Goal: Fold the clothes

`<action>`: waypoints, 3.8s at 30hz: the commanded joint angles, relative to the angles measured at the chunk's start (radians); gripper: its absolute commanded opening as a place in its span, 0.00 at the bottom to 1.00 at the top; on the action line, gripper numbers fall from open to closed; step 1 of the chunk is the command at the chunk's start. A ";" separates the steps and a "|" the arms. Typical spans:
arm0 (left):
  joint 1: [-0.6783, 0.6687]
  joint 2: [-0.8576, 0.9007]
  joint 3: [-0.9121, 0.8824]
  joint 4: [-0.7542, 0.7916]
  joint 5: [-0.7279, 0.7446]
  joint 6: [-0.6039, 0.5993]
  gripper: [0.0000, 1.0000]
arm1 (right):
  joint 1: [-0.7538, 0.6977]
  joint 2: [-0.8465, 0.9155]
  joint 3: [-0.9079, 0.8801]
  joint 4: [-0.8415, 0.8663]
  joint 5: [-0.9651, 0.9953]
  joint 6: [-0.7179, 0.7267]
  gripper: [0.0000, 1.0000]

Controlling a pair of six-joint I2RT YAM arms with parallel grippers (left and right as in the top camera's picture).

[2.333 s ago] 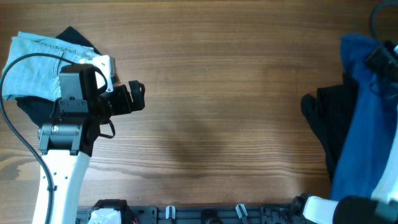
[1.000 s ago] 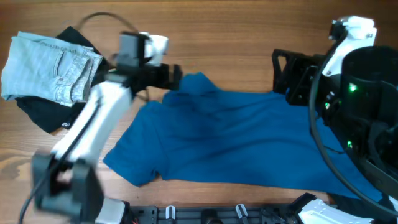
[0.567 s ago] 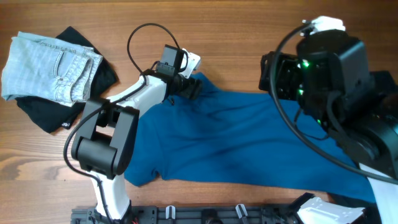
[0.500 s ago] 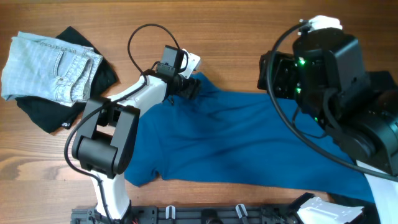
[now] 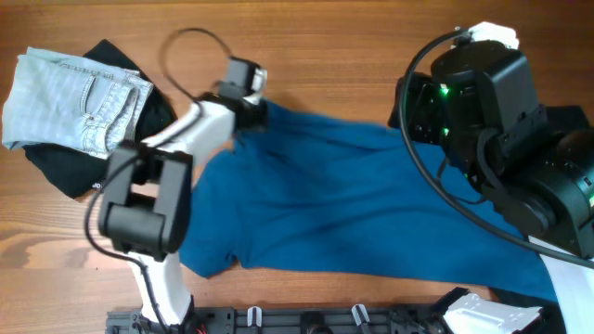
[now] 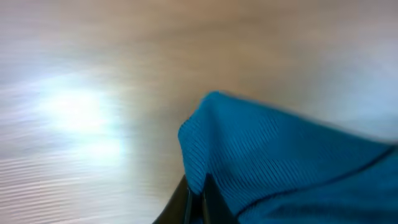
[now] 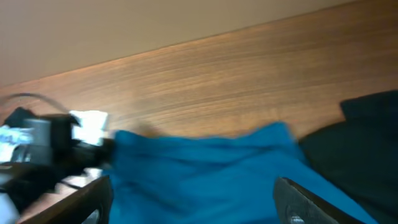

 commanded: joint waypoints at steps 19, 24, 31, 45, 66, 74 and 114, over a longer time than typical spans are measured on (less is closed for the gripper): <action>0.220 -0.162 0.093 -0.046 0.451 0.152 0.43 | -0.199 0.163 0.001 -0.109 -0.074 0.067 0.90; 0.045 -0.056 0.093 0.023 0.371 0.320 0.30 | -0.199 0.164 0.001 -0.090 -0.074 0.068 0.92; -0.058 0.122 0.093 0.237 0.220 0.293 0.04 | -0.199 0.165 0.001 -0.090 -0.074 0.068 0.94; 0.122 0.322 0.094 0.474 -0.059 0.126 0.04 | -0.199 0.168 0.001 -0.071 -0.069 0.070 0.94; 0.347 -0.073 0.328 0.201 -0.002 0.000 0.25 | -0.410 0.534 0.001 -0.110 -0.235 -0.068 0.98; 0.330 -0.405 0.328 -0.212 0.153 0.001 0.50 | -0.615 0.705 0.001 -0.056 -0.573 -0.371 0.87; -0.364 -0.159 -0.246 -0.446 0.060 -0.007 0.56 | -0.610 0.754 -0.262 0.150 -1.072 -0.681 0.93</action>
